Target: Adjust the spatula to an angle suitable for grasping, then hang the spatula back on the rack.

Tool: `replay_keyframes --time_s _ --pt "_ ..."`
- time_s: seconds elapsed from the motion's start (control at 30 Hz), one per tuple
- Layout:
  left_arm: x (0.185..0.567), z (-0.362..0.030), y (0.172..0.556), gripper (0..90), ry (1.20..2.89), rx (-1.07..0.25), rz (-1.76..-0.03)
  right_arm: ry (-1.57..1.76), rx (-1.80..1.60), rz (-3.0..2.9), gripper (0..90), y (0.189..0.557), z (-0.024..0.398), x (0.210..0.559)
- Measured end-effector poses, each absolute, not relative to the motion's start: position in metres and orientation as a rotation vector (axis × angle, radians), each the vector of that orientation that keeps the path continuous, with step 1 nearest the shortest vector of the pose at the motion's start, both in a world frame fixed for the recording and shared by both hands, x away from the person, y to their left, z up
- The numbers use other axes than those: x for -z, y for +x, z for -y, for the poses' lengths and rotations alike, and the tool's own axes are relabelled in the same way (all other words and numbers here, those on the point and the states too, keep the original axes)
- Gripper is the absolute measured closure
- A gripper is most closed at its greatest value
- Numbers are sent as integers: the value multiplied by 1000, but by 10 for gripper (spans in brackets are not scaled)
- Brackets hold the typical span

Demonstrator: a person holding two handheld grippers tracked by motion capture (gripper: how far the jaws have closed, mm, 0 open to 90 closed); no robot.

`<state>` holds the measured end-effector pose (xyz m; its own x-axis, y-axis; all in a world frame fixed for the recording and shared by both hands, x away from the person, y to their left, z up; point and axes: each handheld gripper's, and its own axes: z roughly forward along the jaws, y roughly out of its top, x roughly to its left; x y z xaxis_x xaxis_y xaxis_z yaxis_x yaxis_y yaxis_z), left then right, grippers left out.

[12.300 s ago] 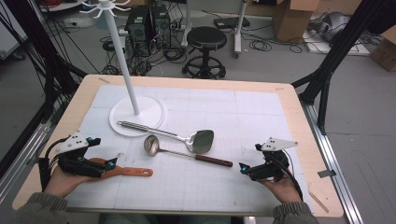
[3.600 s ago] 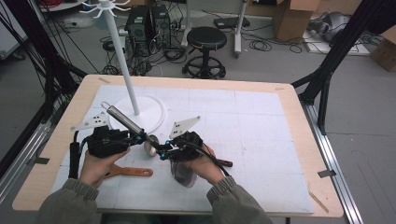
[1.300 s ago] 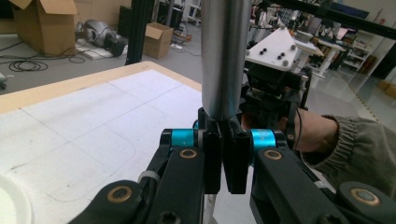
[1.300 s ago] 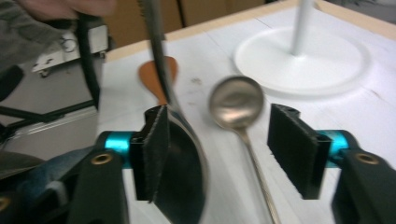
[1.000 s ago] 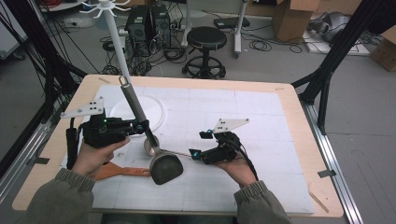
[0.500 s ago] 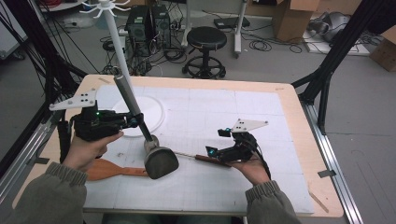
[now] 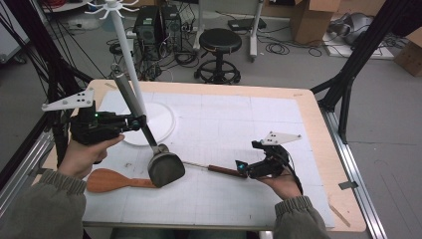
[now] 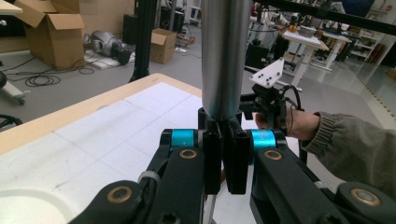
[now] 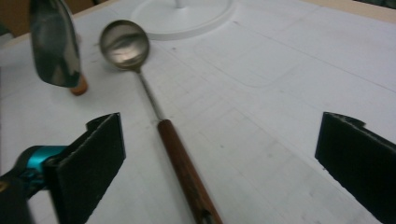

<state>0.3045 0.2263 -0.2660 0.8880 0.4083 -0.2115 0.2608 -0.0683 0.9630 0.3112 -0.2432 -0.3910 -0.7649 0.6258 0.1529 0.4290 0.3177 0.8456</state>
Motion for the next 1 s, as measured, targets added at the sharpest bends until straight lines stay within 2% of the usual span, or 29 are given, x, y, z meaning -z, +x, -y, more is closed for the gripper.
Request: replay_keyframes --time_s 0.23,1.0 --pt "256 -229 310 874 1674 -142 -518 996 -1442 -2341 6 310 257 392" --pt "228 -229 324 873 1667 -153 -498 997 -1445 -2313 7 310 264 391"
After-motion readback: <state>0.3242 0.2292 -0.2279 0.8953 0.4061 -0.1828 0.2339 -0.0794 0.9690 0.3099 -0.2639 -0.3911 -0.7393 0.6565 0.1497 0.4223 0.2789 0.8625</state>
